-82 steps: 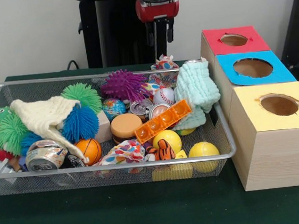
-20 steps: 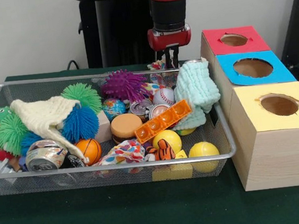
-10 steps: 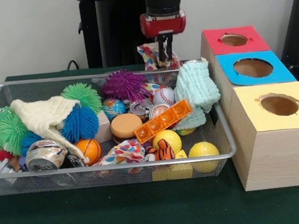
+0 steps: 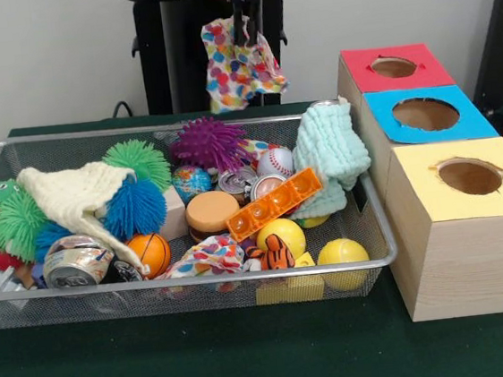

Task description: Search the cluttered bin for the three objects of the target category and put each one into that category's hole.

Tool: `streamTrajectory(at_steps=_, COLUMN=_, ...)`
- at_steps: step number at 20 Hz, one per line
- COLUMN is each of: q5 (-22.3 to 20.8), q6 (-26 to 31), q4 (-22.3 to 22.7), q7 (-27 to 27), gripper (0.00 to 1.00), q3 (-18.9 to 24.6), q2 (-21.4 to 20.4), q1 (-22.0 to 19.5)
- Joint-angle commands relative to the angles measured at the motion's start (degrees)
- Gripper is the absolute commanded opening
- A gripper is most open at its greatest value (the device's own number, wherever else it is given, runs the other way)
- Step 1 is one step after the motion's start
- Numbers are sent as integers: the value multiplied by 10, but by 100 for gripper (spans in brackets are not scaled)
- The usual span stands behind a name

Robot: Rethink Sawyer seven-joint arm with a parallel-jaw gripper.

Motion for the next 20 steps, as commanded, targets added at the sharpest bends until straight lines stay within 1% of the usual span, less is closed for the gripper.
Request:
streamTrajectory(at_steps=1, q5=32, q6=143, q4=-29, q7=-13, gripper=0, q3=37, q2=-107, q1=-4)
streamTrajectory(at_steps=5, q5=34, q6=221, q4=-56, q7=-28, gripper=0, q3=34, q2=-146, q1=1)
streamTrajectory(at_steps=8, q5=36, q6=254, q4=-77, q7=-33, gripper=0, q3=48, q2=-146, q1=-1)
streamTrajectory(at_steps=12, q5=43, q6=250, q4=-106, q7=-32, gripper=0, q3=73, q2=-118, q1=-9)
streamTrajectory(at_steps=17, q5=38, q6=225, q4=-159, q7=-42, gripper=0, q3=106, q2=-52, q1=-23)
streamTrajectory(at_steps=20, q5=30, q6=208, q4=-176, q7=-44, gripper=0, q3=117, q2=-27, q1=-34)
